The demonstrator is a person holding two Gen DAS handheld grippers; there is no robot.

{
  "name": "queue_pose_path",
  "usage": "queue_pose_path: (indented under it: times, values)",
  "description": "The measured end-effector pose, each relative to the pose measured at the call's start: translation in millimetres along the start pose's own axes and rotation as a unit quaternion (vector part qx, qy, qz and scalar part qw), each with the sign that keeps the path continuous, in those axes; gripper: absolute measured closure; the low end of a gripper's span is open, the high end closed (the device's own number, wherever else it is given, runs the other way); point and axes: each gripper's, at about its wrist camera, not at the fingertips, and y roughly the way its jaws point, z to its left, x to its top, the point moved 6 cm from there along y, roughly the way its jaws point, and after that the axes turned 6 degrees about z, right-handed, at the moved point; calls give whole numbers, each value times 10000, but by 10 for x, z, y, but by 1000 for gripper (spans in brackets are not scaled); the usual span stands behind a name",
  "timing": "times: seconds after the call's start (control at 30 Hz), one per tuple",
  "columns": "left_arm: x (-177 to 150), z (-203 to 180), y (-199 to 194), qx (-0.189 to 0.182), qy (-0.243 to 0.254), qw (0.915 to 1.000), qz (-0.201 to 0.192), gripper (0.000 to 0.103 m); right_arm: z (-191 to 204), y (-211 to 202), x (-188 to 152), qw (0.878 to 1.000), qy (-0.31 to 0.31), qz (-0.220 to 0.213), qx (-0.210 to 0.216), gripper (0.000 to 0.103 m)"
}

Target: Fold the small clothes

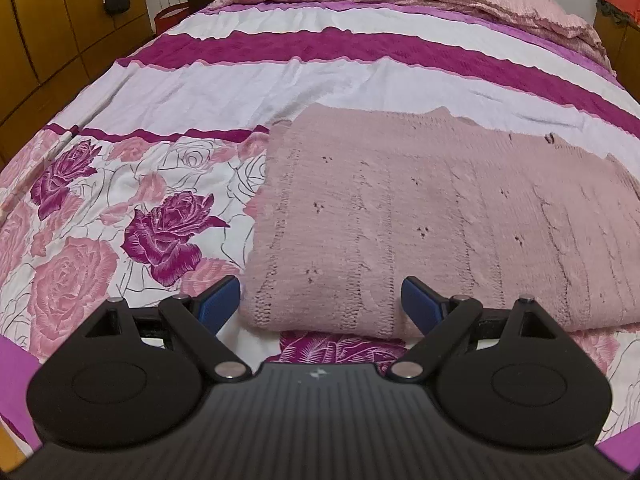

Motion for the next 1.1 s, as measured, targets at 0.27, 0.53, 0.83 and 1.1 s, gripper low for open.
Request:
queue_pose_path:
  times: [0.27,0.53,0.83,1.1]
  values:
    - [38,123,-55,52,-27,10000,-65,11,239,-66,91,9995,-5,-110,283,76]
    - [131,195,-109,118,223,9996,-138,11,503,-51,141,9990,-137,-127,402,76]
    - [180,251,-106,116,370,9991,-171,11,780,-2,178,9981,-385,-99,474,77]
    - [184,307,-74,90,374,9991,-177,11,934,33,204,9977,-404,-76,532,77]
